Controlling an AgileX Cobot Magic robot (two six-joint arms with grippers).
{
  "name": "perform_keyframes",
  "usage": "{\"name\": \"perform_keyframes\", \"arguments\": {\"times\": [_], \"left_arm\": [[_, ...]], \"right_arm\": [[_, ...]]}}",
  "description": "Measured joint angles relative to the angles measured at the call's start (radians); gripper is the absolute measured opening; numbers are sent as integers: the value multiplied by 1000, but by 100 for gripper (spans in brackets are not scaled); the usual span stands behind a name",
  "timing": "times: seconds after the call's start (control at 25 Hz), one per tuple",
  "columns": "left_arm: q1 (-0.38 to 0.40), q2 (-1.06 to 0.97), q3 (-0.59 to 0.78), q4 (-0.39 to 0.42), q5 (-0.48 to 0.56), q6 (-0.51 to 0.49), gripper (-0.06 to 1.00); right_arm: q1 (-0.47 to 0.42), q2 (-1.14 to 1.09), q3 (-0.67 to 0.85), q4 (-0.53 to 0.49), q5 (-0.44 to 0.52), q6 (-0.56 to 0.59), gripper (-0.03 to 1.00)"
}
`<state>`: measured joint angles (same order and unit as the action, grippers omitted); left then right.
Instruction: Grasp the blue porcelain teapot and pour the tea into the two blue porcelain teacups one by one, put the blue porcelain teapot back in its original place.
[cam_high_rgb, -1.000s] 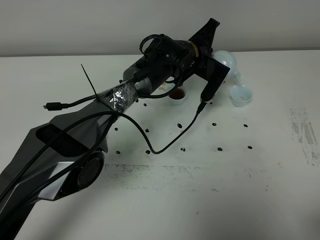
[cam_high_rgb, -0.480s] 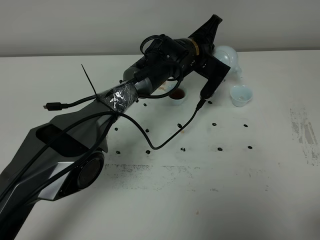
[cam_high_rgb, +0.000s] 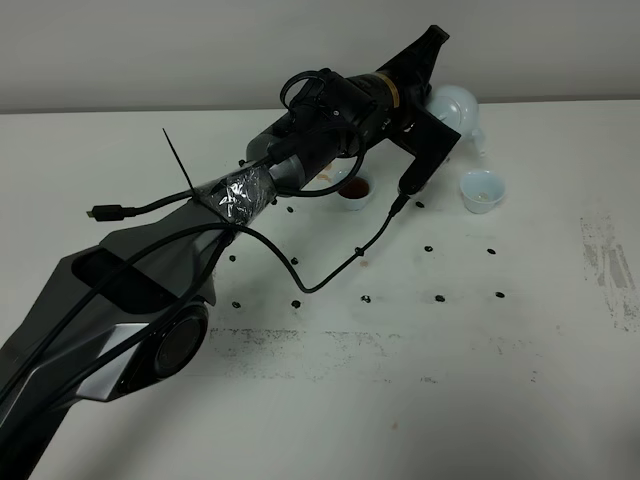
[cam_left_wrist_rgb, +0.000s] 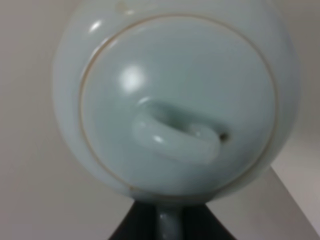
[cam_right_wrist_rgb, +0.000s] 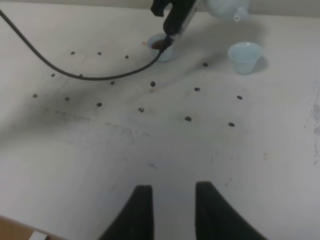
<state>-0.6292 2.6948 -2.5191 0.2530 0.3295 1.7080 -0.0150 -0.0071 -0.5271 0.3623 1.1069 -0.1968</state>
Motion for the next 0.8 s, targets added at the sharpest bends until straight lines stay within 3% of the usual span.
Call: {"name": "perform_keyframes", "arguments": {"times": [0.8], "left_arm": [[0,0,0,-21,-32,169,9]], "right_arm": [[0,0,0,0,0,0,24]]}}
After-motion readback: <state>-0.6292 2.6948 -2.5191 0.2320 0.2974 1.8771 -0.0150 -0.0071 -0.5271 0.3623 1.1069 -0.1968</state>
